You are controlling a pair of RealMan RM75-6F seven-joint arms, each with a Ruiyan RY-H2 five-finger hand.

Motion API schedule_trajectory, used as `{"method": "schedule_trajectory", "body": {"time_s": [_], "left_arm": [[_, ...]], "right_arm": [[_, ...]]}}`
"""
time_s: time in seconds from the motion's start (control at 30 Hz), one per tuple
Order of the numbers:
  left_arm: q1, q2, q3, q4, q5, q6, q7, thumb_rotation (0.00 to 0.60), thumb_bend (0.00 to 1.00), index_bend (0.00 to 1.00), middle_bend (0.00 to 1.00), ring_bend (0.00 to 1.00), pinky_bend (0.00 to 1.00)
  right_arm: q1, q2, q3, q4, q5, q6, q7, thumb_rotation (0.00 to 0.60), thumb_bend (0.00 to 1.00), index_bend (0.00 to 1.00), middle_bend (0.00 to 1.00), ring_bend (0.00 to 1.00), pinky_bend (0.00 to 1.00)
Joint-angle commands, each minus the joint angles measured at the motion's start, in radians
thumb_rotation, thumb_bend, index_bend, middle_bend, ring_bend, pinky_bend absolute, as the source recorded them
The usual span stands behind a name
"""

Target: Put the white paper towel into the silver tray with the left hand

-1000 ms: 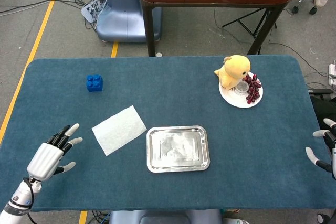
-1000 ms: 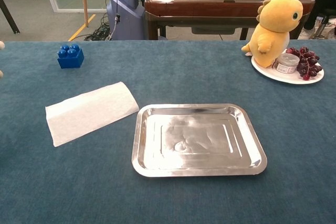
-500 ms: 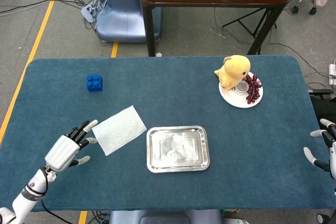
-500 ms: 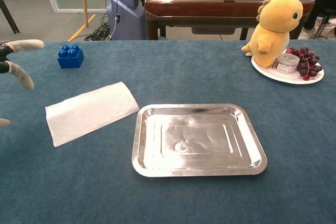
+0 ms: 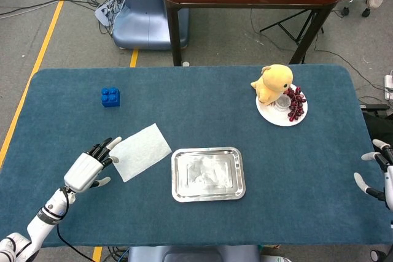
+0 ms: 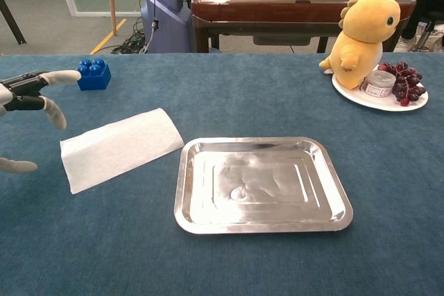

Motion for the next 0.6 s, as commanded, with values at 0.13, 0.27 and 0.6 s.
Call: {"method": "schedule_trajectory", "body": {"time_s": [0.13, 0.27, 0.6], "left_arm": [[-0.014, -0.044, 0.003, 0.081, -0.019, -0.003, 0.0, 0.6, 0.06, 0.45, 0.01, 0.0, 0.23], [-0.017, -0.084, 0.006, 0.162, -0.024, 0.012, 0.004, 0.6, 0.06, 0.47, 0.01, 0.0, 0.23], [-0.022, -0.155, 0.024, 0.287, -0.045, 0.008, -0.028, 0.6, 0.06, 0.5, 0.01, 0.0, 0.23]], "right_arm": [[0.0, 0.001, 0.0, -0.001, 0.0, -0.001, 0.001, 0.6, 0.25, 0.41, 0.21, 0.12, 0.07], [0.0, 0.001, 0.0, -0.001, 0.0, -0.002, 0.0, 0.6, 0.25, 0.41, 0.21, 0.12, 0.07], [0.001, 0.002, 0.0, -0.002, 0.003, -0.005, 0.0, 0.6, 0.25, 0.41, 0.21, 0.12, 0.07]]}}
